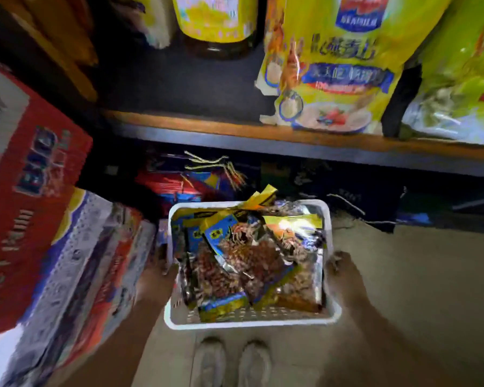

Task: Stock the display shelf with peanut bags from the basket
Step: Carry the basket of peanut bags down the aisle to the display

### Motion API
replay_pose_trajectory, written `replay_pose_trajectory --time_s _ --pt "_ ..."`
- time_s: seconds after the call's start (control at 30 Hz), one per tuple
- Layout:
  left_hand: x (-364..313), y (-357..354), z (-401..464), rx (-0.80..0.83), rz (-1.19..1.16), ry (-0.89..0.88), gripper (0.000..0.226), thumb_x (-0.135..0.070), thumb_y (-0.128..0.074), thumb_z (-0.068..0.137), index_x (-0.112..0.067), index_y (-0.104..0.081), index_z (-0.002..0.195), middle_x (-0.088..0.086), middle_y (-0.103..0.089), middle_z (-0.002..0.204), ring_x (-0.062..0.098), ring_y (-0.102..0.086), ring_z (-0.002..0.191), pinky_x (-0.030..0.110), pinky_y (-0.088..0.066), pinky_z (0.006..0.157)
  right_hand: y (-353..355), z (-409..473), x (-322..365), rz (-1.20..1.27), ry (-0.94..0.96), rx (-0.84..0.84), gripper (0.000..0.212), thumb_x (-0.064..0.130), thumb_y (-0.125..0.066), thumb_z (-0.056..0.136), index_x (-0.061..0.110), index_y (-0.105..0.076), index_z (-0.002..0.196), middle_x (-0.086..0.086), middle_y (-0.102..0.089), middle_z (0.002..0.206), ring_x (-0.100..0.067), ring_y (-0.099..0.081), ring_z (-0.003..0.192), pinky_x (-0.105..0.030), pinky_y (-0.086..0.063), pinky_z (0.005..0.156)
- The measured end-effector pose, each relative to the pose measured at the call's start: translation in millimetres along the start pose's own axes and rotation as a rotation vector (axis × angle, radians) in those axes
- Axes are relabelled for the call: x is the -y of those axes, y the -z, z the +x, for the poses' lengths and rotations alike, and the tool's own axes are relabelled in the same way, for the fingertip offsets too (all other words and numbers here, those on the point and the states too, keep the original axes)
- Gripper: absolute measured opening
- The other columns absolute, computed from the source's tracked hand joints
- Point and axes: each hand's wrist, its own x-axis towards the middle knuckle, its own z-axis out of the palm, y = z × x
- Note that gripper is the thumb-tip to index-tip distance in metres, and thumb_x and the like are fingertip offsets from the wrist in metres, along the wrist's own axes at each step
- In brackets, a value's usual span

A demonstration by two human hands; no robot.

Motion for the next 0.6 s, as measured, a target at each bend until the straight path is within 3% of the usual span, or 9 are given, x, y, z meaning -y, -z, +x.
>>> replay_pose_trajectory --time_s 0.07,0.17,0.23,0.3,0.4,0.5,0.6 --pt "-7 -5 2 0.029 -0.019 0.023 0.035 -0.021 -0.056 0.090 0.008 -0.054 0.109 0.010 -0.055 0.056 0.023 -0.050 0.050 0.024 -0.041 0.044 -4 8 2 0.017 0.009 0.010 0.029 0.019 -0.044 0.096 -0.005 -0.046 0.113 -0.019 -0.060 0.093 -0.040 -0.058 0.093 -0.033 -0.035 0.066" --pt "-6 -11 7 0.077 -0.137 0.078 0.013 -0.010 -0.049 0.091 -0.003 -0.055 0.100 0.005 -0.047 0.052 0.016 -0.043 0.043 0.018 -0.035 0.040 -11 14 5 0.060 -0.007 0.029 0.022 0.021 -0.046 0.095 -0.001 -0.043 0.099 -0.004 -0.049 0.067 -0.031 -0.052 0.072 -0.032 -0.034 0.060" --pt "-8 -10 8 0.091 -0.169 0.103 0.013 -0.002 -0.045 0.090 -0.011 -0.051 0.084 0.004 -0.040 0.050 0.007 -0.039 0.033 0.014 -0.029 0.032 -15 21 4 0.072 -0.036 0.002 0.025 0.024 -0.048 0.094 0.000 -0.047 0.094 -0.010 -0.053 0.070 -0.029 -0.052 0.072 -0.031 -0.036 0.062" --pt "-13 -7 6 0.101 -0.214 0.106 0.019 -0.003 -0.044 0.090 -0.016 -0.054 0.084 0.000 -0.039 0.047 0.008 -0.037 0.033 0.016 -0.027 0.034 -17 21 4 0.138 -0.077 -0.009 0.025 0.025 -0.050 0.092 0.001 -0.051 0.085 -0.012 -0.053 0.070 -0.029 -0.052 0.073 -0.032 -0.036 0.065" --pt "-22 5 -8 0.094 -0.187 0.093 0.020 -0.015 -0.047 0.092 -0.008 -0.057 0.108 0.001 -0.040 0.049 0.017 -0.035 0.045 0.023 -0.027 0.045 -9 9 8 0.244 -0.123 0.011 0.029 0.027 -0.051 0.091 0.010 -0.049 0.067 -0.006 -0.048 0.058 -0.028 -0.050 0.064 -0.033 -0.036 0.061" --pt "-32 28 -36 0.094 -0.146 0.112 0.016 -0.013 -0.048 0.092 -0.001 -0.055 0.086 0.005 -0.037 0.050 0.019 -0.034 0.047 0.026 -0.025 0.048 11 -28 16 0.293 -0.166 0.002 0.038 0.027 -0.053 0.090 0.014 -0.045 0.056 -0.006 -0.047 0.053 -0.022 -0.044 0.052 -0.031 -0.032 0.052" --pt "-48 66 -82 0.120 -0.062 0.049 0.023 -0.012 -0.049 0.090 0.009 -0.055 0.098 0.004 -0.041 0.050 0.019 -0.038 0.047 0.026 -0.027 0.047 45 -89 18 0.342 -0.204 -0.026 0.040 0.027 -0.054 0.090 0.013 -0.046 0.054 -0.007 -0.047 0.053 -0.023 -0.043 0.051 -0.031 -0.033 0.052"
